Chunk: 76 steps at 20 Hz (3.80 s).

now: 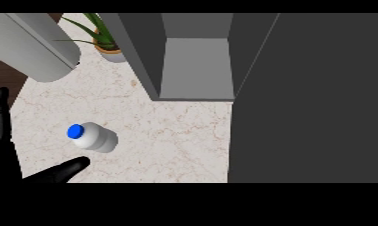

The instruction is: Pick up the bottled water, place it into the cabinet and close the cabinet

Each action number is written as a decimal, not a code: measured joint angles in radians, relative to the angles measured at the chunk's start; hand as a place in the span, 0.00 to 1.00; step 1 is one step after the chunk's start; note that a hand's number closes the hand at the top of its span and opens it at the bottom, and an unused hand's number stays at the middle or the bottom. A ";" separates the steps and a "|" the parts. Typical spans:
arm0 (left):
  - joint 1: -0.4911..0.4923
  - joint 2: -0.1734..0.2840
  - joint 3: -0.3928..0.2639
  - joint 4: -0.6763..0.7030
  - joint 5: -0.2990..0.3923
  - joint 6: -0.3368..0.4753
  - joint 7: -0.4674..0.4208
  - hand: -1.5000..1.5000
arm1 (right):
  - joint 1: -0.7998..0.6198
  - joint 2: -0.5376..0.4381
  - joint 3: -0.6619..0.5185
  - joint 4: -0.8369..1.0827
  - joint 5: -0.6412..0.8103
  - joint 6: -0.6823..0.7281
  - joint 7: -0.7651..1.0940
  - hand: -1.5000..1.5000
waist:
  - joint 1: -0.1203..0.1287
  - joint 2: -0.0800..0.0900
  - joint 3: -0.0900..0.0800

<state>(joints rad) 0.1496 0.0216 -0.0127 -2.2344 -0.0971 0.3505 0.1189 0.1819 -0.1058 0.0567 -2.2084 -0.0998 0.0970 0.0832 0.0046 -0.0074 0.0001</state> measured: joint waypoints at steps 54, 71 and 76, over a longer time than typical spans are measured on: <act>0.271 -0.008 -0.104 0.410 0.353 0.211 -0.405 0.00 | 0.767 -0.024 0.004 -0.235 -0.092 0.344 -0.347 0.00 | -0.019 0.004 -0.003; 0.042 -0.017 0.099 0.972 0.535 0.038 -0.736 0.00 | 0.909 -0.031 -0.069 -0.230 -0.090 0.424 -0.492 0.00 | -0.022 0.007 -0.002; -0.028 -0.004 0.168 1.142 0.566 -0.030 -0.824 0.00 | 0.940 -0.036 -0.098 -0.230 -0.092 0.447 -0.530 0.00 | -0.023 0.008 -0.002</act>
<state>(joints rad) 0.1214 0.0172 0.1551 -1.0921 0.4685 0.3200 -0.7051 1.1220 -0.1418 -0.0412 -2.4381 -0.1922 0.5443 -0.4463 -0.0183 0.0003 -0.0023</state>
